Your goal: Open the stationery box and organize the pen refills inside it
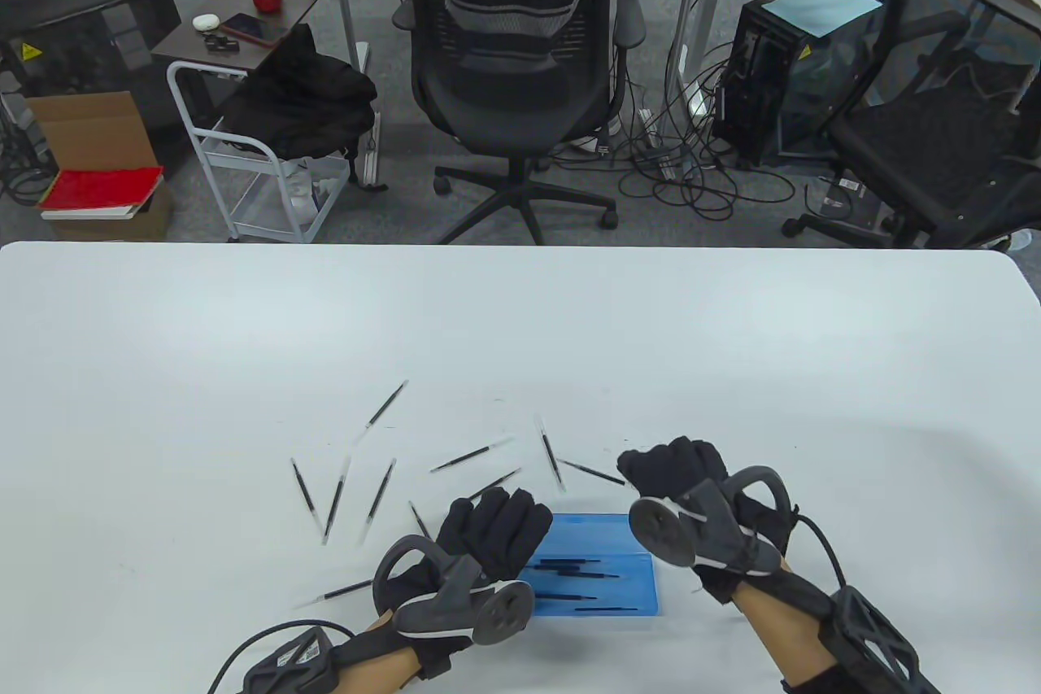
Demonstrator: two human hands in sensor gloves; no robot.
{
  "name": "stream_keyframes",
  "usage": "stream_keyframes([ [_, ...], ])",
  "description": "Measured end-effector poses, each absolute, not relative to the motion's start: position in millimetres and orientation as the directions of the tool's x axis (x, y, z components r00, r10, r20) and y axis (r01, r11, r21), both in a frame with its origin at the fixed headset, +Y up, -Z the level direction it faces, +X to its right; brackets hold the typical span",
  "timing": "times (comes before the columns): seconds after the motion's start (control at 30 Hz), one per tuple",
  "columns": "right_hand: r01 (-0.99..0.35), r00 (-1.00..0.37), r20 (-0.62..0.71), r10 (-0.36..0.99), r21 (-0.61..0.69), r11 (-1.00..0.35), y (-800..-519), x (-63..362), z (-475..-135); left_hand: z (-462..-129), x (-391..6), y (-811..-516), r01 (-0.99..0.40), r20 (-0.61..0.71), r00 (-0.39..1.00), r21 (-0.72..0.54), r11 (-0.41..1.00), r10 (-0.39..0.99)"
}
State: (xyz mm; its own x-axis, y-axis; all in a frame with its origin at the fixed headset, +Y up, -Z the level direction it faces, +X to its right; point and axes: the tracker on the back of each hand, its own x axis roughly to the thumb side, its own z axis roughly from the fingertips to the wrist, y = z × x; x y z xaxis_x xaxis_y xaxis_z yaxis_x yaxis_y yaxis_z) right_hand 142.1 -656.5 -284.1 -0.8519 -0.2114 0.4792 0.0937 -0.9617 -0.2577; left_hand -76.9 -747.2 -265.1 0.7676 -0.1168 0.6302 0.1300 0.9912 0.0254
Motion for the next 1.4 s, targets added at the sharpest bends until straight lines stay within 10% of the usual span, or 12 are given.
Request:
stream_keyframes([
  [0.8, 0.184, -0.727, 0.624, -0.288, -0.227, -0.956, -740.2, 114.2, -237.9, -266.0, -75.6, -746.4, 0.147, 0.622, 0.772, 0.021, 0.989, -0.128],
  [1.4, 0.014, -0.765, 0.612, -0.202, -0.297, -0.955, -717.5, 127.5, -229.2, -264.6, -75.2, -746.3, 0.154, 0.619, 0.772, 0.034, 0.987, -0.142],
])
